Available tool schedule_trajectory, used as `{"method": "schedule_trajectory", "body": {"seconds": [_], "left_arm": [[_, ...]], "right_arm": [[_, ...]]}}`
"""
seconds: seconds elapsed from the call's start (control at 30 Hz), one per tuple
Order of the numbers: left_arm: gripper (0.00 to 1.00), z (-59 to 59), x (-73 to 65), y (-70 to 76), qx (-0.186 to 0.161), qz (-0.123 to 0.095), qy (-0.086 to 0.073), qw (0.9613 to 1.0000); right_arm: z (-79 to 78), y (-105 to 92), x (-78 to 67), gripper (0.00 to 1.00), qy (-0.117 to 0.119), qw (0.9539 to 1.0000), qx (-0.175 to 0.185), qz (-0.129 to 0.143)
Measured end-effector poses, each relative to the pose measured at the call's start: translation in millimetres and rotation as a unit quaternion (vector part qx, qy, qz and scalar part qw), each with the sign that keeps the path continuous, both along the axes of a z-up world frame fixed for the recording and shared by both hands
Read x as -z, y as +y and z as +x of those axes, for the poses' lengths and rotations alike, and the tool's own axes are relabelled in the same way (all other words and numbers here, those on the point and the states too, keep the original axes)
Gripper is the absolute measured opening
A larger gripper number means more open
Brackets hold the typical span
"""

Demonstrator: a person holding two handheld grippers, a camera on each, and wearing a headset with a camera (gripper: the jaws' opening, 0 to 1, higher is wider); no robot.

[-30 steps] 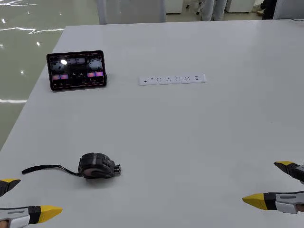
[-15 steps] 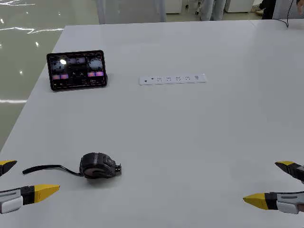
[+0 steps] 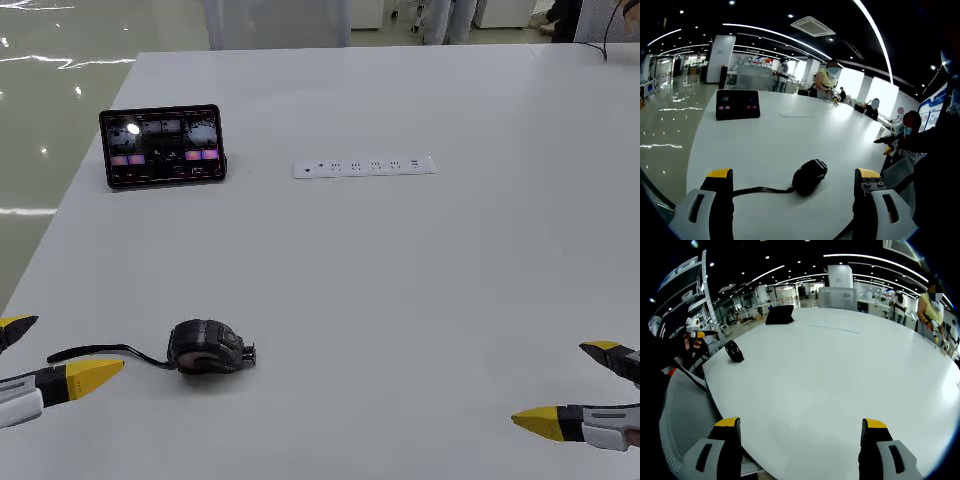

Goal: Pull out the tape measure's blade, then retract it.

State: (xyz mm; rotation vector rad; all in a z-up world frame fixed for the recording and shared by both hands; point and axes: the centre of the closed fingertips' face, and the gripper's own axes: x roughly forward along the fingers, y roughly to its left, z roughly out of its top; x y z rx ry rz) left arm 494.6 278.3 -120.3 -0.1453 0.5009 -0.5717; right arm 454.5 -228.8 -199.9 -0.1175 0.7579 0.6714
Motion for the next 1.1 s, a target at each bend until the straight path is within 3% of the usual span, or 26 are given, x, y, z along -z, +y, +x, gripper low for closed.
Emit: {"method": "schedule_trajectory", "body": {"seconds": [0.07,0.1,0.13,0.17,0.2,0.27,0.3,0.33,0.4,0.47,0.53,0.57,0.63,0.7,0.73,0.77,0.83,0.93,0.97,1.0,1.07,1.1], "left_arm": [[0.99,3.5,-4.5,1.7,-0.003,0.002,-0.018,0.9998],[0.99,5.8,-13.9,-1.3,-0.013,-0.032,-0.029,0.9990],[0.99,9.0,-37.9,-10.7,0.001,-0.098,-0.078,0.9922],[0.99,15.8,-43.6,1.5,-0.019,-0.069,-0.116,0.9907],[0.99,16.7,-43.6,7.2,-0.028,-0.049,-0.123,0.9908],[0.99,14.4,-35.8,5.8,-0.036,-0.070,-0.072,0.9943],[0.99,16.8,-34.2,9.1,-0.037,-0.058,-0.076,0.9948],[0.99,18.3,-36.0,11.4,-0.037,-0.051,-0.089,0.9940],[0.99,18.8,-37.4,14.9,-0.047,-0.054,-0.089,0.9935],[0.99,22.3,-43.3,21.6,-0.060,-0.051,-0.107,0.9911],[0.99,23.0,-45.1,21.4,-0.066,-0.063,-0.095,0.9912],[0.99,23.8,-43.2,23.2,-0.071,-0.054,-0.087,0.9923],[0.99,24.0,-46.1,22.7,-0.064,-0.040,-0.103,0.9918],[0.99,23.9,-44.3,24.0,-0.060,-0.023,-0.102,0.9927],[0.99,20.6,-38.6,24.0,-0.047,-0.001,-0.090,0.9948],[0.97,20.3,-36.4,25.0,-0.046,0.006,-0.086,0.9952],[0.92,21.6,-40.8,28.8,-0.057,0.009,-0.103,0.9930],[0.85,19.6,-42.3,30.3,-0.058,-0.003,-0.096,0.9937],[0.84,18.8,-44.2,31.1,-0.062,-0.008,-0.098,0.9932],[0.85,20.5,-50.2,29.2,-0.065,-0.028,-0.109,0.9915],[0.92,19.9,-45.7,33.6,-0.071,-0.032,-0.091,0.9928],[0.93,18.8,-48.7,30.7,-0.073,-0.056,-0.089,0.9918]], "right_arm": [[0.4,0.3,-0.1,0.99,0.000,1.0000,0.000,0.001],[0.9,0.4,0.0,0.99,0.000,1.0000,0.001,0.001],[1.1,0.7,0.3,0.99,0.000,1.0000,0.001,0.001],[1.2,0.9,0.6,0.99,0.001,1.0000,0.001,0.001],[1.1,1.1,0.6,0.99,0.001,1.0000,0.001,0.001],[0.4,1.9,0.7,0.99,0.001,1.0000,0.001,0.002],[0.1,2.1,0.8,0.99,0.002,1.0000,0.000,0.002],[-0.3,2.0,1.0,0.99,0.002,1.0000,0.000,0.002],[-0.7,1.3,1.1,0.99,0.003,1.0000,0.001,0.002],[-1.0,0.7,0.9,0.99,0.003,1.0000,0.002,0.002],[-1.4,0.2,0.5,0.99,0.003,1.0000,0.002,0.002],[-1.9,0.3,0.5,0.99,0.004,1.0000,0.002,0.002],[-2.0,-0.2,0.7,0.99,0.003,1.0000,0.001,0.001],[-1.7,-0.8,0.2,0.99,0.003,1.0000,0.003,0.001],[-1.5,-0.9,-0.5,0.99,0.002,1.0000,0.003,0.001],[-1.5,-0.8,-1.1,0.99,0.002,1.0000,0.003,0.001],[-1.4,-0.4,-1.3,0.99,0.001,1.0000,0.004,0.002],[-1.3,0.0,-1.6,0.99,0.001,1.0000,0.005,0.003],[-1.3,0.0,-1.5,0.99,0.001,1.0000,0.005,0.003],[-1.4,0.1,-1.4,0.99,0.001,1.0000,0.005,0.003],[-1.3,0.1,-1.0,0.99,0.001,1.0000,0.006,0.004],[-1.3,0.1,-0.8,0.99,0.001,1.0000,0.006,0.005]]}}
